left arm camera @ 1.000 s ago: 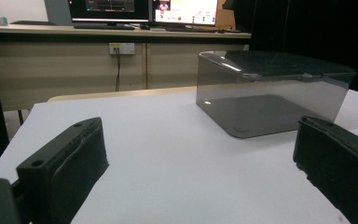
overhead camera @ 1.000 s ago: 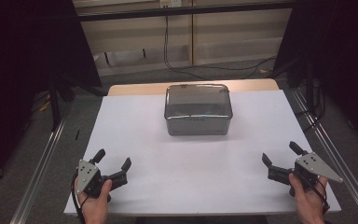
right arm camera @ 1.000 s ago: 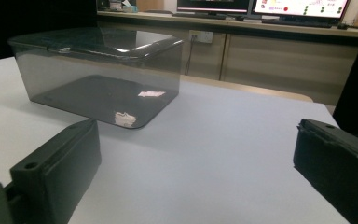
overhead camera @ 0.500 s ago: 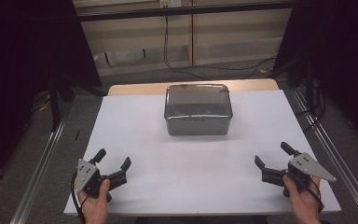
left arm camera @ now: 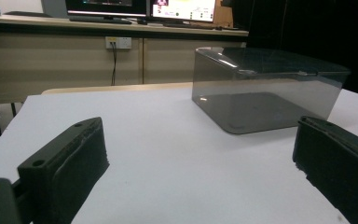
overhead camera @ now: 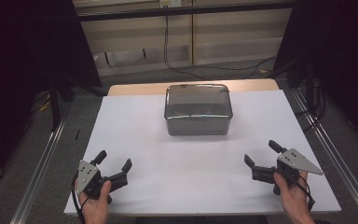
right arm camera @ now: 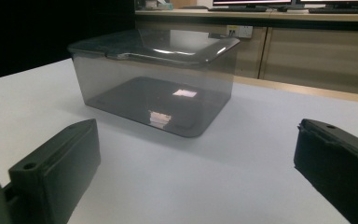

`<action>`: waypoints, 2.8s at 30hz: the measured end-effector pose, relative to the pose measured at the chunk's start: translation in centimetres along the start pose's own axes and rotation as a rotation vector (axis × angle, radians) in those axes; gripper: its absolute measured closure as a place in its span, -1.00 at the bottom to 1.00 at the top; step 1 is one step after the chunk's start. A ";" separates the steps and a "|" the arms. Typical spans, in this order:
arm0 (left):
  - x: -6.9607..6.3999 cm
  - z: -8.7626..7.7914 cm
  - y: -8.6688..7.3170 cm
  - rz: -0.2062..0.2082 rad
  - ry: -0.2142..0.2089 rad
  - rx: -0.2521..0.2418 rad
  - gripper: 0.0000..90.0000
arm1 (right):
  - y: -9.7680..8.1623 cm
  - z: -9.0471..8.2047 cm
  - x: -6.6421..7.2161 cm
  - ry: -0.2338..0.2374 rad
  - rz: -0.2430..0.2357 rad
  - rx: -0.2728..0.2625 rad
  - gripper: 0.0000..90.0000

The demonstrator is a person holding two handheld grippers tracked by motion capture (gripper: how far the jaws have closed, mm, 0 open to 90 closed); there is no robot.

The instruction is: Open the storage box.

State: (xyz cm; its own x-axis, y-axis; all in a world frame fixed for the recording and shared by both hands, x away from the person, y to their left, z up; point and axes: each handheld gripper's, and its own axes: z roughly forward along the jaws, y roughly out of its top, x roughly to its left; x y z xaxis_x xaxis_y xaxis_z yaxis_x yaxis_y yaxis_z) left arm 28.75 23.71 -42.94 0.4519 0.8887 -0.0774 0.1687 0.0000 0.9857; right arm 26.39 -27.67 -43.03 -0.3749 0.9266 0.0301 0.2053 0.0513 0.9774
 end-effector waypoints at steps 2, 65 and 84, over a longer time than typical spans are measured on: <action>0.0 0.0 0.0 0.002 0.002 0.004 -0.94 | 0.2 0.3 0.3 0.004 -0.006 -0.008 -1.00; 0.3 0.1 -0.3 0.021 0.016 0.029 -0.92 | 5.3 12.5 7.2 0.027 -0.508 -0.030 -0.86; 0.3 0.0 -0.4 0.025 0.013 0.035 -0.92 | 4.3 14.7 9.6 -0.046 -1.056 -0.020 -0.40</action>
State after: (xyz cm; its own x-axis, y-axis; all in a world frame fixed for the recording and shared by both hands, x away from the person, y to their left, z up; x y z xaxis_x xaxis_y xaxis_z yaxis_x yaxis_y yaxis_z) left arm 28.86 23.95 -43.32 0.4448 0.8942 -0.0509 0.1884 -0.0378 0.9814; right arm 36.99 -13.10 -41.58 -0.3197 0.4282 -0.8453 -0.2205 0.8340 0.5059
